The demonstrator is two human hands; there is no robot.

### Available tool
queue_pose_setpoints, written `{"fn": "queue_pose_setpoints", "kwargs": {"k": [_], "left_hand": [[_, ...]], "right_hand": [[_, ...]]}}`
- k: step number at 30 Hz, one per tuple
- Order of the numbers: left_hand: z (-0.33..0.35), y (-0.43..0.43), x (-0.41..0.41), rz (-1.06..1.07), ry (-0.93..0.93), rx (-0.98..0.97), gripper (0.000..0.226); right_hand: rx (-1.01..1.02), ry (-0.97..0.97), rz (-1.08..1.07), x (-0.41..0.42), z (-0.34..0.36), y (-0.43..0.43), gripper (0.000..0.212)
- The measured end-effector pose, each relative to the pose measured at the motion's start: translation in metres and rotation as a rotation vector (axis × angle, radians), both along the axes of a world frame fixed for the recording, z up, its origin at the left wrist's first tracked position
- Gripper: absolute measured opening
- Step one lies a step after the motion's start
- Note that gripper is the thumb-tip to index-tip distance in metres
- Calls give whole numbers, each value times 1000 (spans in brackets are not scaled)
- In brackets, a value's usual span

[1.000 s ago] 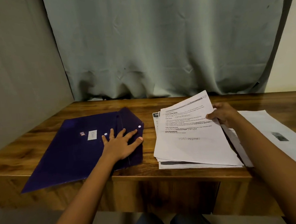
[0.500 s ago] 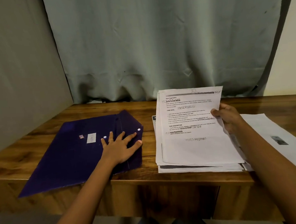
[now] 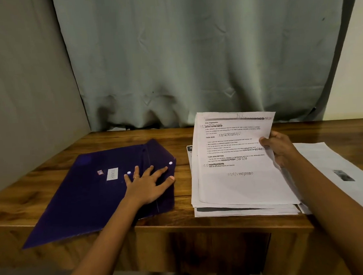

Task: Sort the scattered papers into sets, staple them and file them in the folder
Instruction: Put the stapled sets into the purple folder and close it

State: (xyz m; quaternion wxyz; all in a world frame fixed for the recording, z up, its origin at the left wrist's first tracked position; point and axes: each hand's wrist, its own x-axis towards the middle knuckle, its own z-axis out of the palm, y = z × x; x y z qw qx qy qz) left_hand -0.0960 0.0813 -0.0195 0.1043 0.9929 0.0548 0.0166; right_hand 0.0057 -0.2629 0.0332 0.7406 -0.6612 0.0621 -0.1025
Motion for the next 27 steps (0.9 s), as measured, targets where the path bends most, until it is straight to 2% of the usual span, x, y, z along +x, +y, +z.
{"fn": "queue_pose_setpoints", "kwargs": {"k": [5,8,12,14,19,23,27], "left_hand": [[14,-1,7,15,-7,-84,66],[28,-5,14,33,-161,-190,70],[52,-19,23,37,-325,-423,69],[61,-27,31,27,-382,-466,69],[63,-39,52,28,-315,-417,81],[53,-46,57,53,-268,-327,71],[45,-50,60,43,-372,-262,59]], "right_hand": [[-25,31,-4,5,-3,-6,33],[28,35,15,10,-7,-9,32],[67,24,36,13,-12,-11,34],[69,30,46,15,-13,-11,34],[35,21,47,18,-15,-13,29],[-37,-38,0,17,-15,-12,21],[-27,-109,6,13,-17,-8,17]]}}
